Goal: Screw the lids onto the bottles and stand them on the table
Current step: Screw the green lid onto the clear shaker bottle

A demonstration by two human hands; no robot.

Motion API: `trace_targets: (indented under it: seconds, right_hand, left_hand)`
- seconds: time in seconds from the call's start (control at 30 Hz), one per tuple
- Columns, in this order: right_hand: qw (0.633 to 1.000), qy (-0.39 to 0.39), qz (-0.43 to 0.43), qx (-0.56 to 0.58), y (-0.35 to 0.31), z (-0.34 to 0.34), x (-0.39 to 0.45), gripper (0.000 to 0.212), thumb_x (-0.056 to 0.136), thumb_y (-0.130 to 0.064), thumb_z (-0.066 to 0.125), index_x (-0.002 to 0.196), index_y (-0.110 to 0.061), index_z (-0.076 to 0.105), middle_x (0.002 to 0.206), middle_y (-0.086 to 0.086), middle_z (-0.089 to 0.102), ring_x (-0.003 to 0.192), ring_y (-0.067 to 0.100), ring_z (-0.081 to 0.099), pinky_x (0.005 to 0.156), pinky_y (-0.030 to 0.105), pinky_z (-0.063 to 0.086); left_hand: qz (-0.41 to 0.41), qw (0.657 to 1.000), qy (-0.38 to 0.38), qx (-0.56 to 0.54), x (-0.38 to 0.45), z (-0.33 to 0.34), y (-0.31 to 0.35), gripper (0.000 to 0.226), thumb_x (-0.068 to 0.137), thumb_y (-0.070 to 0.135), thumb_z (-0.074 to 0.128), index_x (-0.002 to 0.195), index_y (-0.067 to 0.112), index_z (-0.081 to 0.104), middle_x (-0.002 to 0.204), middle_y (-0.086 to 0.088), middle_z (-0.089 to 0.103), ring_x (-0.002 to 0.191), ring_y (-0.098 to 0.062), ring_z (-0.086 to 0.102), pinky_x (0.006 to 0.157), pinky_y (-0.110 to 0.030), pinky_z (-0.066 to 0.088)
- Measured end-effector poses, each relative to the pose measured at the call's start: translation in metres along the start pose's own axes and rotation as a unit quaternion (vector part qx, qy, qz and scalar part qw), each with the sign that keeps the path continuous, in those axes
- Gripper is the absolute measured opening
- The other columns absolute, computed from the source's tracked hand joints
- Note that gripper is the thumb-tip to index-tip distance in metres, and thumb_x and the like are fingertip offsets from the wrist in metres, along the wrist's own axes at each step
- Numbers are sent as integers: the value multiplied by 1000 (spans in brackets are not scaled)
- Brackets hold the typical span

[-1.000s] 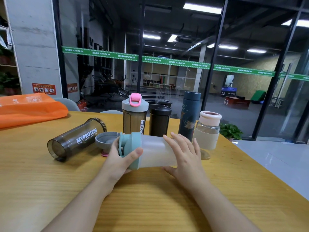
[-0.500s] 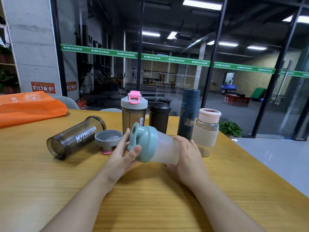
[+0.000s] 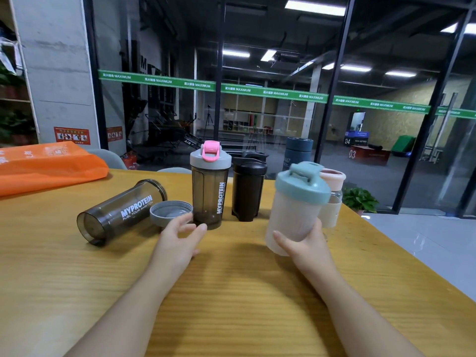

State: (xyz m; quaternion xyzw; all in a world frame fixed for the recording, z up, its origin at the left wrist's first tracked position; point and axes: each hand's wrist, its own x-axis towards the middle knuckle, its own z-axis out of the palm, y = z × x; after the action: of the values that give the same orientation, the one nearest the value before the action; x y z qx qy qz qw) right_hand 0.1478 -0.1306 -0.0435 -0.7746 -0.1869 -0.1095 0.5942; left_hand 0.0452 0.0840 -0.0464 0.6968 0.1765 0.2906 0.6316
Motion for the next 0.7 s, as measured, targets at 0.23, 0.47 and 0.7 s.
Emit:
trace_targets:
  seconds: [0.23, 0.47, 0.7]
  right_hand:
    - [999, 15, 41, -8, 8, -2, 3, 73, 67, -31, 84, 121, -17, 37, 112, -4, 52, 104, 15, 51, 79, 30, 40]
    - [998, 3, 54, -27, 7, -2, 1, 73, 69, -28, 83, 124, -14, 39, 107, -7, 47, 98, 11, 45, 79, 28, 37]
    - [998, -14, 58, -23, 6, -1, -2, 71, 67, -26, 85, 120, -17, 38, 101, -12, 51, 95, 11, 51, 67, 21, 40]
  left_hand:
    - [17, 996, 61, 62, 6, -6, -6, 34, 87, 23, 66, 120, 23, 56, 117, -2, 59, 107, -21, 58, 88, -42, 52]
    - [79, 975, 69, 195, 3, -6, -12, 40, 85, 18, 67, 124, 18, 55, 118, 0, 52, 104, -13, 51, 84, -26, 37]
    - [42, 956, 109, 270, 9, -5, -16, 56, 82, 23, 70, 131, 15, 44, 132, -10, 40, 125, -27, 38, 103, -34, 31]
